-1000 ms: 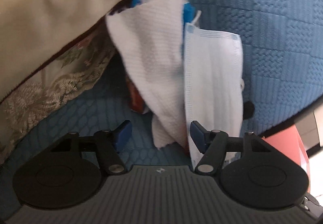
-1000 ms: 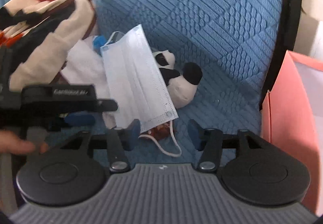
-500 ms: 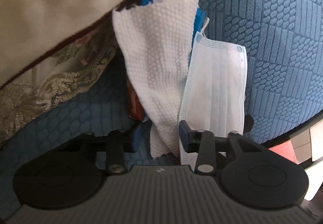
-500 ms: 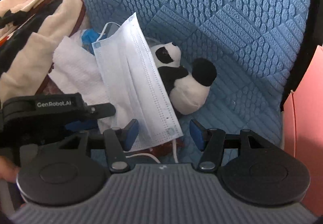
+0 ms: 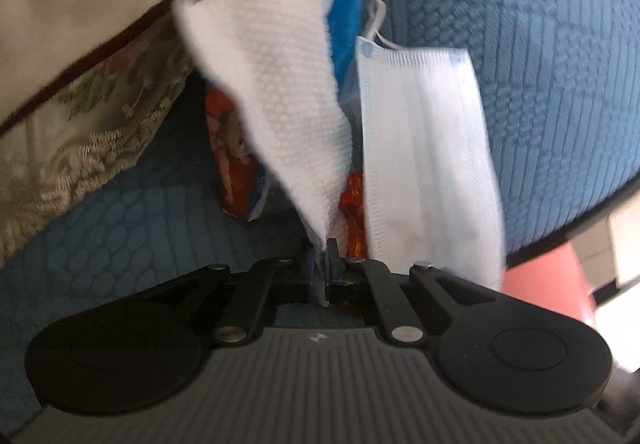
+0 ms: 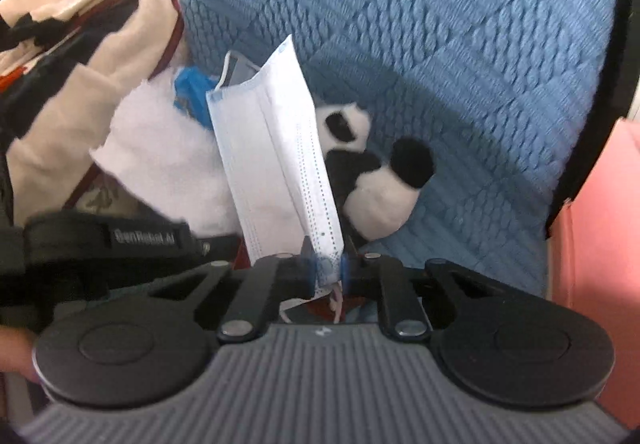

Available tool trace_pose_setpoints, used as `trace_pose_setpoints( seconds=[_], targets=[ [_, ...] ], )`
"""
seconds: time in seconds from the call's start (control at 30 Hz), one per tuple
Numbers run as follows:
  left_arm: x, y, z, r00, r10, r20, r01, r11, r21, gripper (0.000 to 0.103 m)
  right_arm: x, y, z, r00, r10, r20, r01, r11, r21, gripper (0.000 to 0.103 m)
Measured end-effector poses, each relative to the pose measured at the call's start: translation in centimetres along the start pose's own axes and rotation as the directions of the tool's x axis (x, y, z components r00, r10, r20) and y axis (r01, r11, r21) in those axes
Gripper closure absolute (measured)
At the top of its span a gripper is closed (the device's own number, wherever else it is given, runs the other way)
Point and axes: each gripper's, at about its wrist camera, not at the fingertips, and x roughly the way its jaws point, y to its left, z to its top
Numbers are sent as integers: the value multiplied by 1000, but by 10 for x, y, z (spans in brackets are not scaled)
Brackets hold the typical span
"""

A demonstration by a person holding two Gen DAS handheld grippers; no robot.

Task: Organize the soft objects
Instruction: 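Lift the wipe with the left gripper while the right gripper lifts the mask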

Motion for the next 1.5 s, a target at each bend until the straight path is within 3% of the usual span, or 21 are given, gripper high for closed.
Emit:
trace_pose_setpoints(
  seconds=[0.07,0.47,1.0,1.27,1.33,1.47,1.5],
  targets=[
    [-3,-5,-1,1000,17,4,-17,999,41,98,-7,-3,2,1000,4,20,-4,1000,15,97],
    [-42,-26,-9,1000,-8,14,5,982,189,98,-43,-5,-14,999,-6,47,3,998,64,97],
    [-99,-26,-65,998,-48,-50,57,977,203,98,-109,1,-71,998,-65,22,61,987,147,97],
    [-106,-18,-91,993,-13,-114,36,979,200,97,-124,2,-109,993,-95,-66,106,975,197,95],
    [-109,-21,-95,994,6,-106,17,975,220,93,-125,5,-115,991,-110,-74,122,974,192,95],
    [-113,-25,-104,992,36,-120,-5,969,248,51,-131,8,-119,988,-142,-60,150,976,156,89],
    [-115,-27,-107,993,40,-114,-10,966,258,47,-132,7,-119,986,-153,-60,160,975,156,83]
  ],
)
